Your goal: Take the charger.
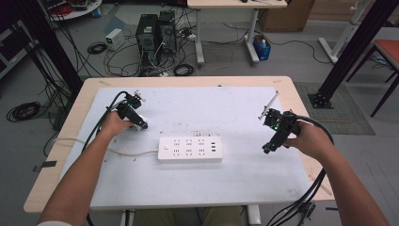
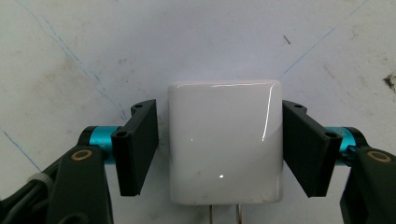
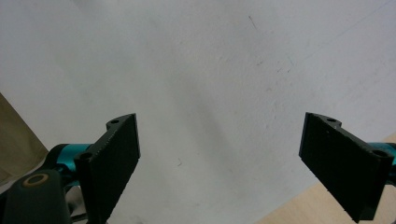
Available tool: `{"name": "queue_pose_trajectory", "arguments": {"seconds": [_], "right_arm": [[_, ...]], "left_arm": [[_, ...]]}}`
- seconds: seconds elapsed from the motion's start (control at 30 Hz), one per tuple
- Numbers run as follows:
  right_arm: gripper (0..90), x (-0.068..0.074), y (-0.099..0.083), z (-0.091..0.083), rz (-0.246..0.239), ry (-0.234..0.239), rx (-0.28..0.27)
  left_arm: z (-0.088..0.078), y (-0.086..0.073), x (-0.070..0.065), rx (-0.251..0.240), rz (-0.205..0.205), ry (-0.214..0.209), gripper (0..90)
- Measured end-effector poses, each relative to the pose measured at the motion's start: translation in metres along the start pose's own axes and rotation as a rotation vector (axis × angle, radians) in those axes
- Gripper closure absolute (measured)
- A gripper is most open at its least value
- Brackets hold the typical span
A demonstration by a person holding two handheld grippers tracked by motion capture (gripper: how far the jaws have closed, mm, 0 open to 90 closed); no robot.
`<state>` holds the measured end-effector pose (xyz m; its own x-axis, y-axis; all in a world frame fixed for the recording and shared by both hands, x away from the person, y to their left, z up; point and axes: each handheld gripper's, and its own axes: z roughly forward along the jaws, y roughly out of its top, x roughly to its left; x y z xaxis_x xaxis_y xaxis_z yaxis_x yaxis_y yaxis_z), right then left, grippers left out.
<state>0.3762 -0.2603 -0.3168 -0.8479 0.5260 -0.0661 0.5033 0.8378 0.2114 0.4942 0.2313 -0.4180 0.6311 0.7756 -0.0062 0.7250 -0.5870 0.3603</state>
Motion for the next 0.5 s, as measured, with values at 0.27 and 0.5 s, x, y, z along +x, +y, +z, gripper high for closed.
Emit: {"name": "queue_pose_trajectory", "arguments": {"seconds": [0.27,0.5], "right_arm": [[11.9,0.0,0.0,0.0,0.002,-0.002,-0.005],[11.9,0.001,-0.002,-0.001,0.006,-0.01,-0.007]], "left_arm": [[-0.002,-0.001,-0.001,-0.009,0.023,-0.001,42.4],[-0.013,-0.001,-0.006,-0.024,0.051,0.011,42.5]]}}
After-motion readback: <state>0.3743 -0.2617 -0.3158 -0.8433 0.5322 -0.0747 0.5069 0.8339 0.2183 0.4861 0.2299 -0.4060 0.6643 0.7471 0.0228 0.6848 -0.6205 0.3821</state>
